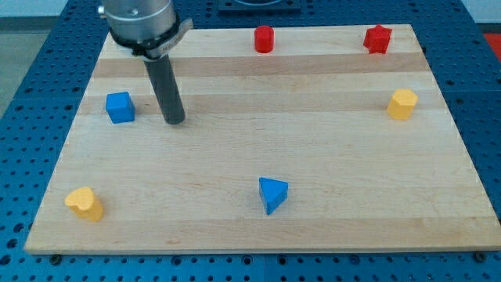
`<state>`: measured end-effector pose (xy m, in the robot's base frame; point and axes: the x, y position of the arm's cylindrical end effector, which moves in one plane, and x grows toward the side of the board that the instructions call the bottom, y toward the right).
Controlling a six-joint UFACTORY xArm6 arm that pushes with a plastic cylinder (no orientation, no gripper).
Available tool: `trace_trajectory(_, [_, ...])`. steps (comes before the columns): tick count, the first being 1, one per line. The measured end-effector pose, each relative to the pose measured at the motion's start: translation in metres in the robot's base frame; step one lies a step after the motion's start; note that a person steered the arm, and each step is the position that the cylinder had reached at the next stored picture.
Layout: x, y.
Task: Move the green circle to the center of the board
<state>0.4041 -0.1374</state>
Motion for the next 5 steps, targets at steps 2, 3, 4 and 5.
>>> trace_trajectory(2, [-0.044, -0.013])
trace_trajectory(3, [-0.052, -0.04])
trace_trajectory(4, [-0.058, -0.075])
trace_trajectory(5, [-0.067, -0.115])
